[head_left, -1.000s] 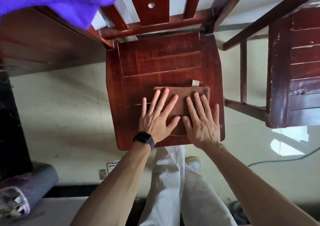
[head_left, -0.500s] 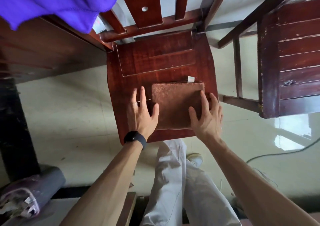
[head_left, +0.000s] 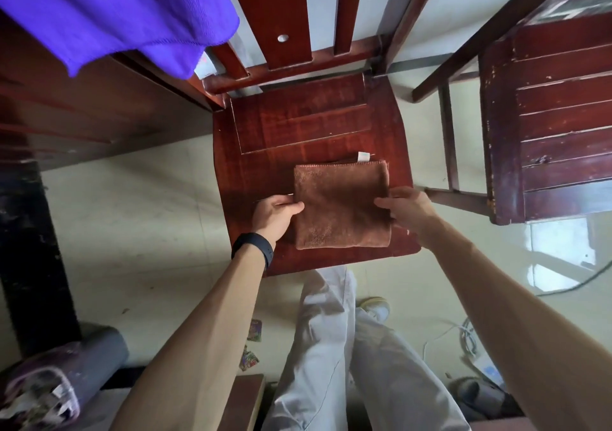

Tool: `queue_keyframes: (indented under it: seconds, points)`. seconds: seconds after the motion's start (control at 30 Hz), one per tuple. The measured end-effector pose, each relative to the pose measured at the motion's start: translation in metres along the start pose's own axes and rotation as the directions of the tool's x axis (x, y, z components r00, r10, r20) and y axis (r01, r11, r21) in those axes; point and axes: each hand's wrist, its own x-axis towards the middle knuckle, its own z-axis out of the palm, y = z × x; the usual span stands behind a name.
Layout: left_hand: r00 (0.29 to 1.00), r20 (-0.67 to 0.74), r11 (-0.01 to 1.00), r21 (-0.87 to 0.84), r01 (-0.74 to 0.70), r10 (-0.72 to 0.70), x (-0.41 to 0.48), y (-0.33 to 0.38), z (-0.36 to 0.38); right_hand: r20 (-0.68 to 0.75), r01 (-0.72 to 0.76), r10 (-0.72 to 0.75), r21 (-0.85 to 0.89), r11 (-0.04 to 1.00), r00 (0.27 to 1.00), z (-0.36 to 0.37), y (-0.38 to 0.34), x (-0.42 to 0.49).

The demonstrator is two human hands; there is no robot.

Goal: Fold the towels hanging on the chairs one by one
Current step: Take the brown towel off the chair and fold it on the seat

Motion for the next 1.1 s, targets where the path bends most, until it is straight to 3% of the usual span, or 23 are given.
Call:
queue_keyframes:
  seconds: [0.17, 0.27, 0.37, 0.47, 0.63, 0.73, 0.9, 1.1]
  points:
    - [0.992, 0.105, 0.998, -0.021, -0.061, 0.063, -0.003, 0.0, -0.011, 0.03, 0.054, -0.057, 0.112, 0.992, 0.998, -0.007, 0.01, -0.004]
    - [0.981, 0.183, 0.996, -0.075, -0.045, 0.058, -0.014, 0.005, -0.013, 0.2, -0.038, -0.019, 0.275, 0.961, 0.98, -0.019, 0.02, -0.013]
    - [0.961, 0.273, 0.99, -0.142, -0.013, 0.052, -0.041, 0.019, -0.015, 0.384, -0.114, -0.016, 0.314, 0.942, 0.923, -0.037, 0.028, -0.038]
    - [0.933, 0.352, 0.986, -0.167, -0.013, 0.072, -0.082, 0.035, -0.013, 0.4, -0.077, -0.091, 0.384, 0.92, 0.912, -0.066, 0.036, -0.077]
    - [0.888, 0.44, 0.985, -0.156, -0.072, 0.134, -0.174, 0.078, 0.002, 0.278, 0.061, -0.222, 0.489, 0.87, 0.935, -0.136, 0.039, -0.178]
    - [0.833, 0.508, 0.975, -0.083, -0.208, 0.22, -0.243, 0.119, 0.014, 0.158, 0.179, -0.313, 0.553, 0.814, 0.936, -0.184, 0.043, -0.249]
    - [0.7, 0.627, 0.924, -0.089, -0.371, 0.342, -0.36, 0.191, 0.055, -0.079, 0.371, -0.429, 0.656, 0.658, 0.9, -0.261, 0.067, -0.368]
    - [0.5, 0.765, 0.834, -0.087, -0.546, 0.407, -0.493, 0.247, 0.124, -0.379, 0.587, -0.468, 0.665, 0.462, 0.798, -0.342, 0.118, -0.484]
